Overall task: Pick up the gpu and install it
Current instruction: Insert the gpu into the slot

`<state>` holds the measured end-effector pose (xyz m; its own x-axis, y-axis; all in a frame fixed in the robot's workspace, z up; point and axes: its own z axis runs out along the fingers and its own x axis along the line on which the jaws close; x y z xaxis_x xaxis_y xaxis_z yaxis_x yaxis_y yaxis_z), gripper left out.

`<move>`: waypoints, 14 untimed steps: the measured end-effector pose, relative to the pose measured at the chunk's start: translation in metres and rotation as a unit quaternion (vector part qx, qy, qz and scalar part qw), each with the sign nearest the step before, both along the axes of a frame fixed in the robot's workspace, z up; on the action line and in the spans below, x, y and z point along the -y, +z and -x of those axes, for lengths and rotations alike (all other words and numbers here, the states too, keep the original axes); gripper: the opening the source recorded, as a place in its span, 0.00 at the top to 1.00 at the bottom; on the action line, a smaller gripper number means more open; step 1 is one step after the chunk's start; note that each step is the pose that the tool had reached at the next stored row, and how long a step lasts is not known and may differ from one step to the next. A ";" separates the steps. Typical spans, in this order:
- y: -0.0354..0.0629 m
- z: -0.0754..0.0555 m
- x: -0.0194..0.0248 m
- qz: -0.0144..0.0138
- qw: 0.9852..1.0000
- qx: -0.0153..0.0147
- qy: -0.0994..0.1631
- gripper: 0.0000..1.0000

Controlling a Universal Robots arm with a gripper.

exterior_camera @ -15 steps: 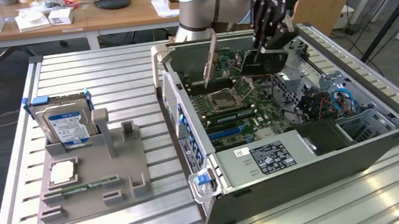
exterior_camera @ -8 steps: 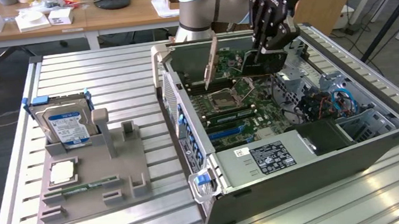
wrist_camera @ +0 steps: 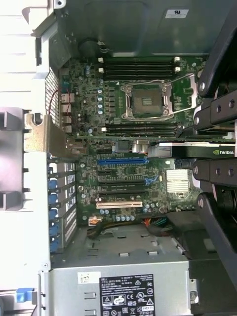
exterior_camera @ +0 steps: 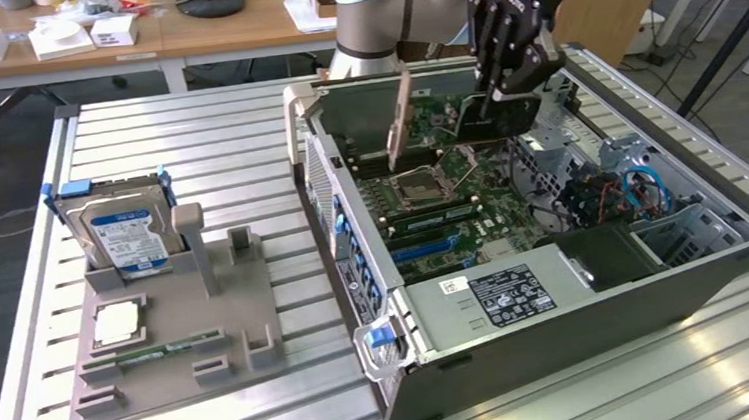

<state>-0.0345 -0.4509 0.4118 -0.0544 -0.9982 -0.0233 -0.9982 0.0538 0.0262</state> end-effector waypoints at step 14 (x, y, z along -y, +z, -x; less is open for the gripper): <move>-0.0012 0.000 0.0000 0.000 0.999 0.007 0.043 0.74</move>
